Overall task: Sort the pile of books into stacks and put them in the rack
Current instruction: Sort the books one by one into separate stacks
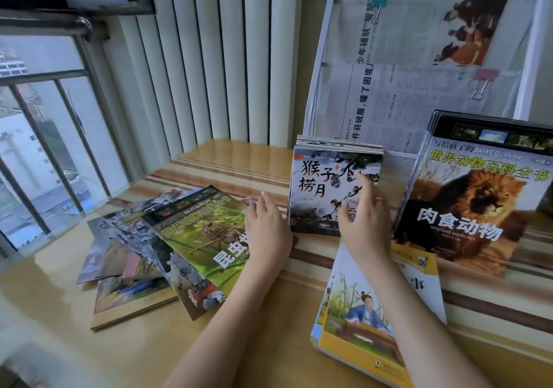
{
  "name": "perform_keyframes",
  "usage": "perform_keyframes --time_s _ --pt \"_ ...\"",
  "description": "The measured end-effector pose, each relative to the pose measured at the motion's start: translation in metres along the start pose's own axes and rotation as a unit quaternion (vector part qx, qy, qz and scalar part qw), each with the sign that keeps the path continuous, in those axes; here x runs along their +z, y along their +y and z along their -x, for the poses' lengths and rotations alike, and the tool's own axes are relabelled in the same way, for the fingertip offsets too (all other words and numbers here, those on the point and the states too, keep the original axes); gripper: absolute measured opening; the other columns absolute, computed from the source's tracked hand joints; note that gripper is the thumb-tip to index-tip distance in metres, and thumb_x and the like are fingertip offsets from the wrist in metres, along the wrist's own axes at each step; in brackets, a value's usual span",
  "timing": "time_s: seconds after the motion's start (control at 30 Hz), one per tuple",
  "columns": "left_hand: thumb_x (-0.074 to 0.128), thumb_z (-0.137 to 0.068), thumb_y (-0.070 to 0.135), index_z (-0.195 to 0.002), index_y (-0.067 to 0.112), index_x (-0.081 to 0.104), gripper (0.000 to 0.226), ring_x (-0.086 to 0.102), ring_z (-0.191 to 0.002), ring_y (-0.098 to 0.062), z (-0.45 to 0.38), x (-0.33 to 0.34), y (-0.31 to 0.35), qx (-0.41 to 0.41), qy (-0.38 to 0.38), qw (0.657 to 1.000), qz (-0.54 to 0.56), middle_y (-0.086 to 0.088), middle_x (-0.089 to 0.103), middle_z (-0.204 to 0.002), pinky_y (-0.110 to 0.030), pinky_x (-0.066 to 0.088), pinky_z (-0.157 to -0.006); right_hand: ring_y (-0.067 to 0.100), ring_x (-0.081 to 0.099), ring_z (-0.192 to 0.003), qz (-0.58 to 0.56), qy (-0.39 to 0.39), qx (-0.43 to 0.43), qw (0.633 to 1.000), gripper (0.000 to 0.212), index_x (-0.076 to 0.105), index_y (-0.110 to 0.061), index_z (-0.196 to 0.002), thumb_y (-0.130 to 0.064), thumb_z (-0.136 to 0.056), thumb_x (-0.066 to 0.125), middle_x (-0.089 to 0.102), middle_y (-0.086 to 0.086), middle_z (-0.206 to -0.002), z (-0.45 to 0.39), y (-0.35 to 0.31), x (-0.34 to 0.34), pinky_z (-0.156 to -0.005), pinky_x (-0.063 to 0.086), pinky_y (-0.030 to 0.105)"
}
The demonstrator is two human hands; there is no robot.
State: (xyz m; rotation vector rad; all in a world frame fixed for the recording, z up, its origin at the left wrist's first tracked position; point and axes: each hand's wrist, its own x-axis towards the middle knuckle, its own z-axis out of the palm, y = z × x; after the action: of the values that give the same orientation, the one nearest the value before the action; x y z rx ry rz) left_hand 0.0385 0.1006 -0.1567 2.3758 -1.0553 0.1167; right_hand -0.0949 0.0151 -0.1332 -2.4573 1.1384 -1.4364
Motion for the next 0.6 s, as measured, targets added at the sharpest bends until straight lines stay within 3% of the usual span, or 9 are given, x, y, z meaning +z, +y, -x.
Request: perform_keyframes --time_s 0.1,0.2,0.3,0.37,0.43,0.53,0.6 --pt "0.035 -0.097 0.034 -0.152 0.009 0.005 0.068 -0.003 -0.144 -0.041 0.014 -0.024 -0.03 -0.087 -0.069 0.99 -0.089 -0.017 0.005 -0.158 -0.06 -0.006 -0.113 0.025 0.06 -0.083 -0.075 -0.093 -0.114 0.986 0.022 0.064 -0.009 -0.105 -0.001 -0.085 0.058 0.064 0.005 -0.086 0.008 -0.031 -0.001 -0.067 0.042 0.026" --pt "0.023 -0.094 0.06 -0.152 0.02 0.008 0.072 -0.014 -0.144 -0.04 0.034 -0.044 -0.056 -0.082 -0.088 0.981 -0.151 -0.009 -0.001 -0.16 -0.069 -0.018 -0.101 0.024 0.054 -0.106 -0.082 -0.285 -0.136 0.945 0.033 0.054 -0.017 -0.128 -0.016 -0.096 0.044 0.061 0.007 -0.114 0.013 -0.074 0.018 -0.082 0.047 0.034" --pt "0.023 -0.091 0.065 -0.151 0.028 0.011 0.071 -0.016 -0.145 -0.034 0.047 -0.056 -0.074 -0.074 -0.097 0.984 -0.133 -0.001 -0.001 -0.161 -0.075 -0.011 -0.101 0.028 0.043 -0.127 -0.043 -0.392 -0.06 0.917 0.054 0.024 -0.022 -0.149 -0.037 -0.099 0.039 0.045 0.01 -0.141 0.019 -0.104 0.044 -0.1 0.039 0.038" --pt "0.03 -0.09 0.062 -0.149 0.03 0.018 0.068 -0.014 -0.145 -0.03 0.056 -0.065 -0.086 -0.082 -0.069 0.989 -0.1 -0.001 0.002 -0.161 -0.071 0.001 -0.107 0.029 0.036 -0.133 -0.037 -0.426 -0.025 0.903 0.06 0.022 -0.021 -0.148 -0.047 -0.097 0.039 0.041 0.009 -0.146 0.03 -0.112 0.058 -0.105 0.036 0.041" --pt "0.036 -0.09 0.059 -0.149 0.028 0.016 0.069 -0.014 -0.145 -0.033 0.064 -0.074 -0.098 -0.14 -0.01 0.988 -0.067 -0.006 -0.003 -0.16 -0.067 0.004 -0.11 0.029 0.032 -0.135 -0.025 -0.432 -0.029 0.901 0.063 0.027 -0.02 -0.145 -0.055 -0.094 0.04 0.042 0.007 -0.145 0.042 -0.112 0.067 -0.107 0.033 0.042" --pt "0.038 -0.086 0.068 -0.151 0.019 0.002 0.089 -0.014 -0.144 -0.039 0.072 -0.082 -0.116 -0.238 0.03 0.97 -0.044 -0.019 -0.009 -0.157 -0.062 -0.006 -0.111 0.03 0.047 -0.123 -0.05 -0.38 0.029 0.923 0.068 0.029 -0.018 -0.144 -0.054 -0.089 0.05 0.053 0.01 -0.132 0.043 -0.104 0.07 -0.098 0.044 0.042" --pt "0.039 -0.08 0.075 -0.151 0.016 0.0 0.1 -0.009 -0.145 -0.036 0.076 -0.08 -0.124 -0.248 0.035 0.968 -0.023 -0.021 -0.006 -0.157 -0.058 -0.007 -0.113 0.03 0.055 -0.111 -0.048 -0.355 0.068 0.931 0.064 0.032 -0.016 -0.14 -0.049 -0.089 0.053 0.06 0.01 -0.122 0.04 -0.098 0.069 -0.09 0.049 0.041"
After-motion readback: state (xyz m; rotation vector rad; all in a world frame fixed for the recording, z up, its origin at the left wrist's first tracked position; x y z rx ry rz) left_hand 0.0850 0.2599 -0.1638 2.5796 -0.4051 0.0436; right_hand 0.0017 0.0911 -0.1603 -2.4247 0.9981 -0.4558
